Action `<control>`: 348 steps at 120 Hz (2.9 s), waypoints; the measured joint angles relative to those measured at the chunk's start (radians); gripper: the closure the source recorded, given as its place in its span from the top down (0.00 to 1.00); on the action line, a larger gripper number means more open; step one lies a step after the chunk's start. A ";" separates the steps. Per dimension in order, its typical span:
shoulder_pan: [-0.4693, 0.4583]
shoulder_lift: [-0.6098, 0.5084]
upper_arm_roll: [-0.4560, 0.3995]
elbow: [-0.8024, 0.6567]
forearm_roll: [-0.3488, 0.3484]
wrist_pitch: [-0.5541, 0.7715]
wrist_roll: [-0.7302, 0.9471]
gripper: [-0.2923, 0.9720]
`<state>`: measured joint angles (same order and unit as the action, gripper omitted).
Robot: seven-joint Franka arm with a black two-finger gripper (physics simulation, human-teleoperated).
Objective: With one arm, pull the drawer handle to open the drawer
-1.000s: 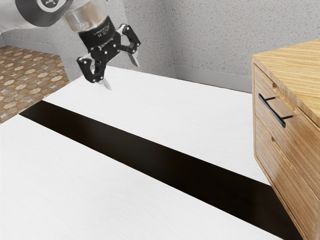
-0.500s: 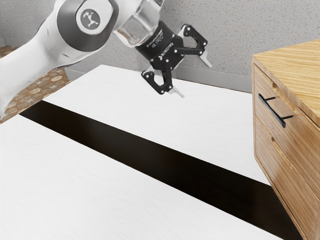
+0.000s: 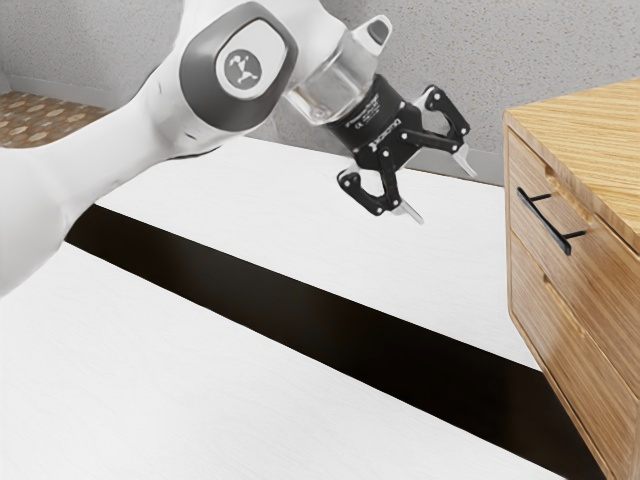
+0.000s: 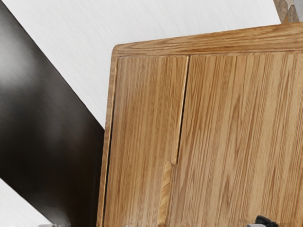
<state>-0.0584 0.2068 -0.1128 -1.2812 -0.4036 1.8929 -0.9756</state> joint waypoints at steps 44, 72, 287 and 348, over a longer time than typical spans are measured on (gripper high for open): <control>-0.027 0.037 -0.071 0.017 0.003 0.034 0.059 0.57; -0.047 0.060 -0.079 0.021 0.001 0.053 0.081 0.55; -0.043 -0.061 -0.016 -0.130 0.005 0.057 0.106 0.23; -0.079 -0.176 0.009 -0.250 0.004 0.056 0.097 0.23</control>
<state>-0.1377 0.0310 -0.1042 -1.5314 -0.3997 1.9492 -0.8781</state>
